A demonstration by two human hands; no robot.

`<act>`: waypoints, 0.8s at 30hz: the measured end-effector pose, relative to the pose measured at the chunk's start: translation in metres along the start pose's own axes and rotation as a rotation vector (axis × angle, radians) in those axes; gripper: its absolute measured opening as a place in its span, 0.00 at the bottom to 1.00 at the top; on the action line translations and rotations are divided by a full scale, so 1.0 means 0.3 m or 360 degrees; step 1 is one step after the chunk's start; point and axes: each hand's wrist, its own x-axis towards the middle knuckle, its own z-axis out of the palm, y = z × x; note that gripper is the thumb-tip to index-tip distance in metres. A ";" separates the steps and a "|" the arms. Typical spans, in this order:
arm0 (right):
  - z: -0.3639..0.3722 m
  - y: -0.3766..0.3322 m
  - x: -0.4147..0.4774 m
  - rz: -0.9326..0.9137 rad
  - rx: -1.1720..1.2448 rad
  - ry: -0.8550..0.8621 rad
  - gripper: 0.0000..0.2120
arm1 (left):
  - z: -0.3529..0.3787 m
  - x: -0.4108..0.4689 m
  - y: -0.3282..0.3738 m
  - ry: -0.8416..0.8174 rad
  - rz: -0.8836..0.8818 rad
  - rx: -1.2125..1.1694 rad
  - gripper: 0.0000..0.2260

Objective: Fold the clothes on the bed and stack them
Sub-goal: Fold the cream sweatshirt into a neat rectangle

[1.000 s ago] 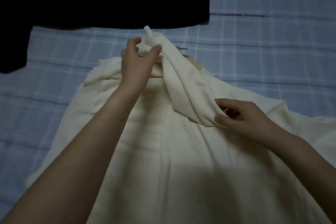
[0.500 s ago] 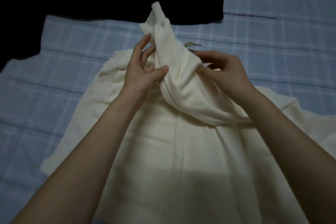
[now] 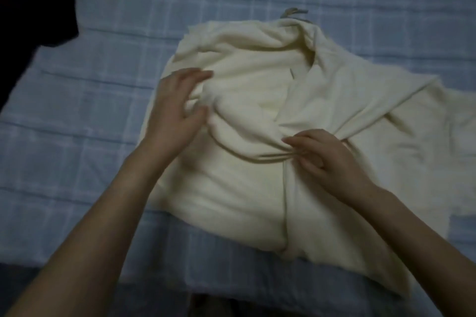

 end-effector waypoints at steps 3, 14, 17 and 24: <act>0.060 -0.041 0.000 0.0151 0.0095 0.0363 0.13 | 0.075 0.051 0.014 -0.0670 0.0387 0.0679 0.27; 0.035 -0.108 -0.097 0.0875 0.0258 0.0766 0.14 | -0.049 -0.031 0.098 -0.1047 0.0163 0.0522 0.20; -0.003 -0.037 -0.098 0.1325 0.0370 0.1007 0.20 | 0.106 0.061 0.167 -0.0784 0.0059 -0.0007 0.15; -0.065 0.144 -0.016 0.1408 0.0481 0.0994 0.31 | 0.422 0.250 0.254 -0.0640 -0.0273 -0.0661 0.24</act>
